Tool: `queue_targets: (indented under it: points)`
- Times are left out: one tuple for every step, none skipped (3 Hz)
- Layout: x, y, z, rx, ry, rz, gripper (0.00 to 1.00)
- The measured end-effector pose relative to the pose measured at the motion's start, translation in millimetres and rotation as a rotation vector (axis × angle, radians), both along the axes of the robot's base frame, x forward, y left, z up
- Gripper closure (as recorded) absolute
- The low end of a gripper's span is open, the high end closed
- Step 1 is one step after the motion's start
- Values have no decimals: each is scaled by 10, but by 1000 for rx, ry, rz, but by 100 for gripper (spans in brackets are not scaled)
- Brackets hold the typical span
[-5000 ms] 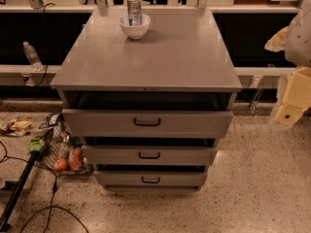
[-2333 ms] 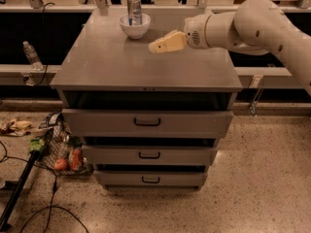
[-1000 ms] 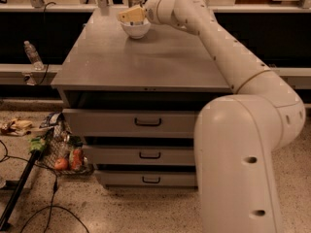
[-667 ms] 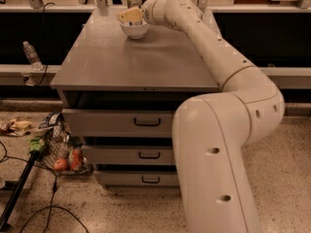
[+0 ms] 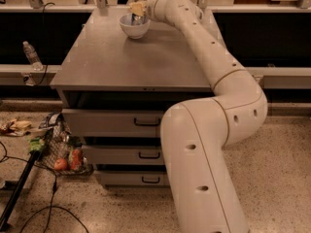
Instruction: Pick redbull can from white bowl and place on counter
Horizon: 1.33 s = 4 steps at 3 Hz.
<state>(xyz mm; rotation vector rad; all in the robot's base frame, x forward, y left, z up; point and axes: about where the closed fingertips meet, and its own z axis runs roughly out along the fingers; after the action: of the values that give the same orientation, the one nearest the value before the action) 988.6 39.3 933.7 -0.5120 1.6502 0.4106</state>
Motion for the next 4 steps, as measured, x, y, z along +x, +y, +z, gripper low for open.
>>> queue_targets:
  points:
    - [-23, 31, 55, 23, -12, 46, 78]
    - [-96, -12, 150, 40, -29, 83, 99]
    - [-251, -608, 583, 63, -80, 23, 100]
    - [-547, -1190, 1108, 83, -144, -70, 100]
